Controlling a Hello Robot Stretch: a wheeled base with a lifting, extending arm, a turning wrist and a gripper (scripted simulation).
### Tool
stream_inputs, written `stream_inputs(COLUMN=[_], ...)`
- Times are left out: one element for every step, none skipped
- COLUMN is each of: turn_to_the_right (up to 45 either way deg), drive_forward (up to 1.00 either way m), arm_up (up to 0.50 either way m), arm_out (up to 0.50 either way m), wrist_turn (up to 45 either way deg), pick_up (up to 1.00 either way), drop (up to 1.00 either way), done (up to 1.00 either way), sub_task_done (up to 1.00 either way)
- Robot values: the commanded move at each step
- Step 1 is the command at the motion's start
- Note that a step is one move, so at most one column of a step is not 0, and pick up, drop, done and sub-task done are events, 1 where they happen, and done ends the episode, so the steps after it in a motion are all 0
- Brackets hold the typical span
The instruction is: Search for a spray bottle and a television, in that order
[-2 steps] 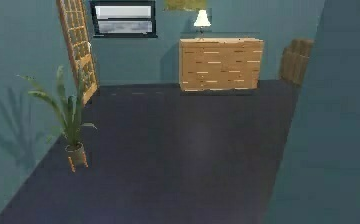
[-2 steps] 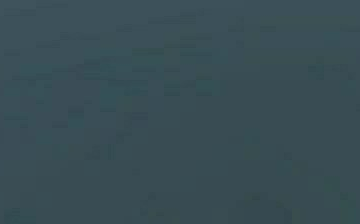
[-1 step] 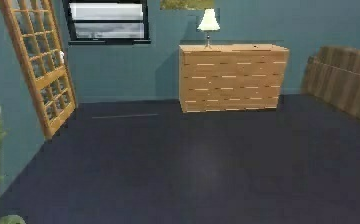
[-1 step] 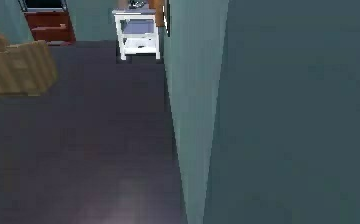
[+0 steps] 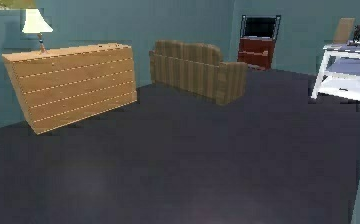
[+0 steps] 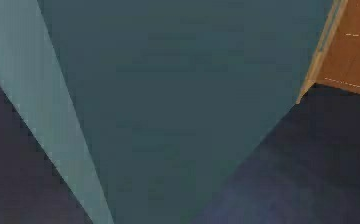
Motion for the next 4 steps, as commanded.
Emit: stream_inputs(turn_to_the_right=[0.0,27.0,0.0,0.0], drive_forward=[0.40,0.00,1.00,1.00], arm_up=[0.00,0.00,0.00,0.00], arm_out=[0.00,0.00,0.00,0.00], wrist_turn=[0.0,0.0,0.0,0.0], pick_up=[0.00,0.00,0.00,0.00], drop=[0.00,0.00,0.00,0.00], done=[0.00,0.00,0.00,0.00], sub_task_done=[0.00,0.00,0.00,0.00])
